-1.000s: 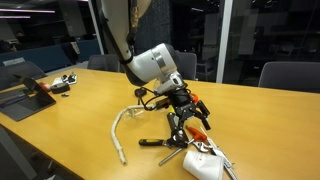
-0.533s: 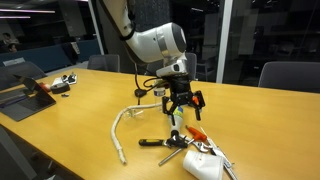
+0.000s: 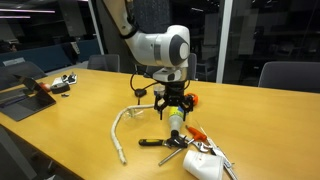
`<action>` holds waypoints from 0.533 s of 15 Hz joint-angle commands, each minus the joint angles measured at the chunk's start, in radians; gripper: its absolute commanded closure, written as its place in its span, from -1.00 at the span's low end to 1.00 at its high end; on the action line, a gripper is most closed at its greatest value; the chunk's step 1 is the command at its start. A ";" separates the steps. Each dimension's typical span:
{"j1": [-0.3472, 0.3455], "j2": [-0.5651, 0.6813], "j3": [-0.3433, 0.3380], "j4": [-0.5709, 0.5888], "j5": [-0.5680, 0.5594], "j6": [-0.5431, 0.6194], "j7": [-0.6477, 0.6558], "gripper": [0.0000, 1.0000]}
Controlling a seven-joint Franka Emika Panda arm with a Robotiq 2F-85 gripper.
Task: Set the yellow bottle upright
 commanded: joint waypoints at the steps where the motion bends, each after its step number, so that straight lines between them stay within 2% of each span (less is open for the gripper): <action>1: -0.016 0.006 0.024 -0.091 0.153 0.237 -0.014 -1.00; 4: -0.018 0.044 0.037 -0.135 0.248 0.429 -0.049 -1.00; 7: -0.004 0.093 0.018 -0.127 0.246 0.489 -0.065 -1.00; 8: 0.001 0.105 0.009 -0.118 0.237 0.481 -0.062 -0.50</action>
